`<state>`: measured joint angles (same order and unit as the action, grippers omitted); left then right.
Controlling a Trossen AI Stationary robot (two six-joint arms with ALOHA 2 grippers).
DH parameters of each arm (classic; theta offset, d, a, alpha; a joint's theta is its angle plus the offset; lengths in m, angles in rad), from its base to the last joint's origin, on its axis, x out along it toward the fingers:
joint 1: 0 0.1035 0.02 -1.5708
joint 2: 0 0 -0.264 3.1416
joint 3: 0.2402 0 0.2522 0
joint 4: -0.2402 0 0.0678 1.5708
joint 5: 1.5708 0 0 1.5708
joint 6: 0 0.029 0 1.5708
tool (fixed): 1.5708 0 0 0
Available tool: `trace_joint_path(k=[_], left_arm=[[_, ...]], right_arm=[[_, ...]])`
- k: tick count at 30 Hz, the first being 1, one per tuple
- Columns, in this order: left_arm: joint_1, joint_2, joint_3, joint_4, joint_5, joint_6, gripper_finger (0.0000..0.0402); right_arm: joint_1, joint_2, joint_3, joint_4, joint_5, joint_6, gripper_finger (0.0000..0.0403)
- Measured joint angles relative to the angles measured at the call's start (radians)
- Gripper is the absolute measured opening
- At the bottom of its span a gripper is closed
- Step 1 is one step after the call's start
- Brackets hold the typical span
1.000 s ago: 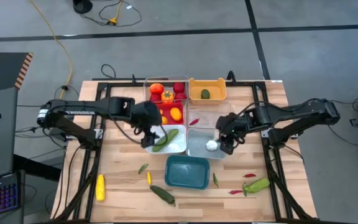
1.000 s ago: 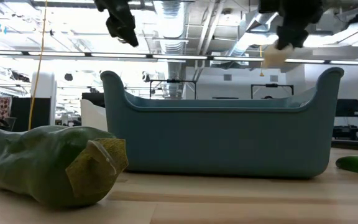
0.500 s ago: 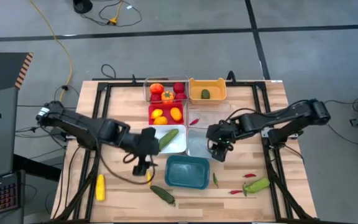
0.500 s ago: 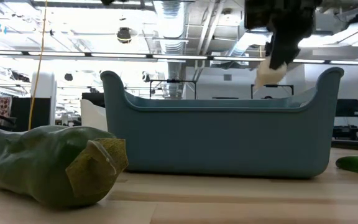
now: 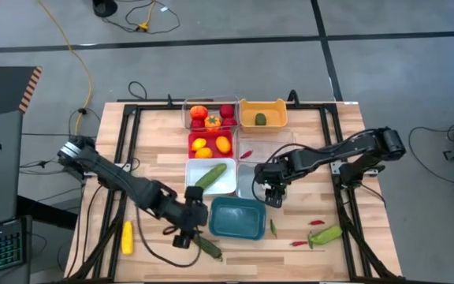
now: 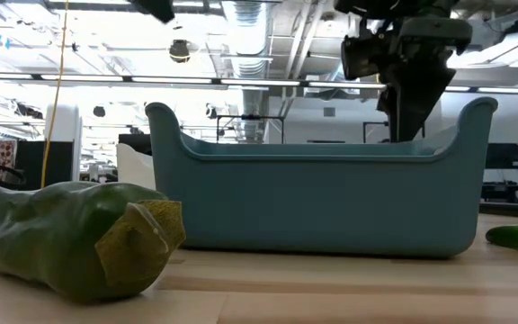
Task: Sort produce into baskets
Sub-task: Put the dark green chili pepper into the bottom transparent bin
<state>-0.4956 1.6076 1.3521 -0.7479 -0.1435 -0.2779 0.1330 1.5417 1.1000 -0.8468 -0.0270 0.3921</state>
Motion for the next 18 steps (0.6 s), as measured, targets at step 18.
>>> trace_joint_path(k=[18], left_arm=[[-0.055,0.231,-0.001,0.053,0.07,-0.085,0.0265]], right_arm=[[0.036,-0.261,0.002,-0.057,-0.001,0.026,0.0248]])
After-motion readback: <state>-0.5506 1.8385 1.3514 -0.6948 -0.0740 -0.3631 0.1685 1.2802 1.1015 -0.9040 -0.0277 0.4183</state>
